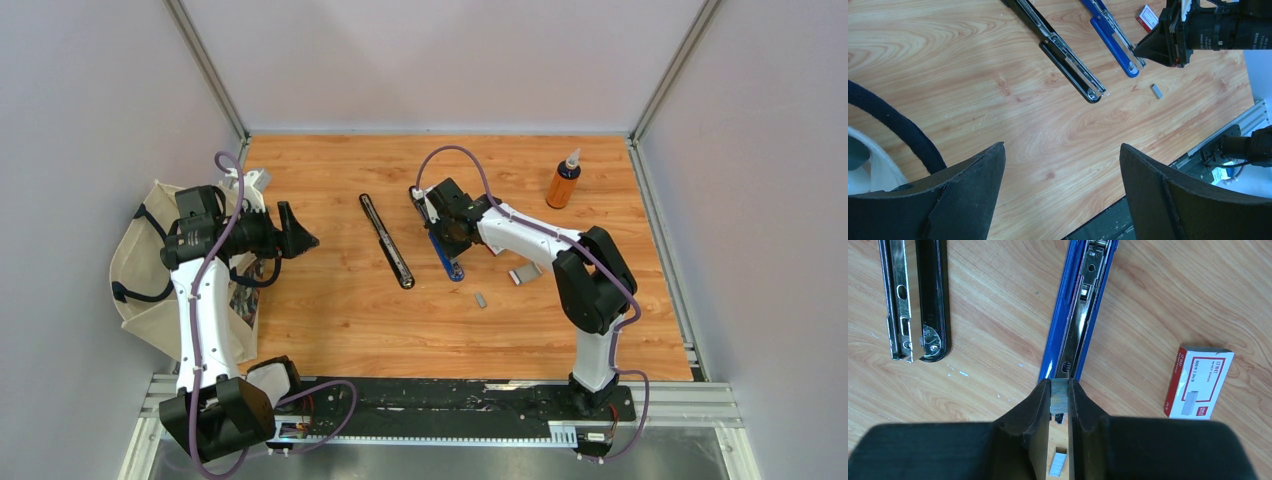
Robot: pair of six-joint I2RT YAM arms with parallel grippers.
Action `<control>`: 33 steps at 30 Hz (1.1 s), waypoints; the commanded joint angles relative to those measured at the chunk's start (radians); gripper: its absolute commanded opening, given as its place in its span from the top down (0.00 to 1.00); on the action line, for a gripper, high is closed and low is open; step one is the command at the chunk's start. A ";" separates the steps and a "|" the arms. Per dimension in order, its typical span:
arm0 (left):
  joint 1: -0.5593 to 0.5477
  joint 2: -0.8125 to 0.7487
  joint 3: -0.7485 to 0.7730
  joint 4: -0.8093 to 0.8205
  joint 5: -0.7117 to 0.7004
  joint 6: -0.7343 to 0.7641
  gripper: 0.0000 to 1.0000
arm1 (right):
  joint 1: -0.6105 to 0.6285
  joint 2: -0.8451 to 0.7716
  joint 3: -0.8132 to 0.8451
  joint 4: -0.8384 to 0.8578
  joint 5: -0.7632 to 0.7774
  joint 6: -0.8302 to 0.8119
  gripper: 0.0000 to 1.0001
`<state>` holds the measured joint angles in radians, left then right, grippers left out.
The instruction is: Load the staples into the stapler
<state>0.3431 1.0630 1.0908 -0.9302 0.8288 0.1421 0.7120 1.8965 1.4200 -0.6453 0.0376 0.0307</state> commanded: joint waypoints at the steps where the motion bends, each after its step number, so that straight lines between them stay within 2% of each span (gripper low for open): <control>1: 0.014 -0.006 -0.005 0.025 0.012 0.010 0.08 | -0.003 0.012 0.005 0.038 0.018 0.015 0.82; 33: 0.014 -0.005 -0.008 0.028 0.015 0.010 0.07 | -0.002 -0.002 -0.012 0.053 0.054 0.043 0.83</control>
<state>0.3431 1.0630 1.0908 -0.9298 0.8291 0.1421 0.7120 1.9106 1.4200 -0.6338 0.0544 0.0471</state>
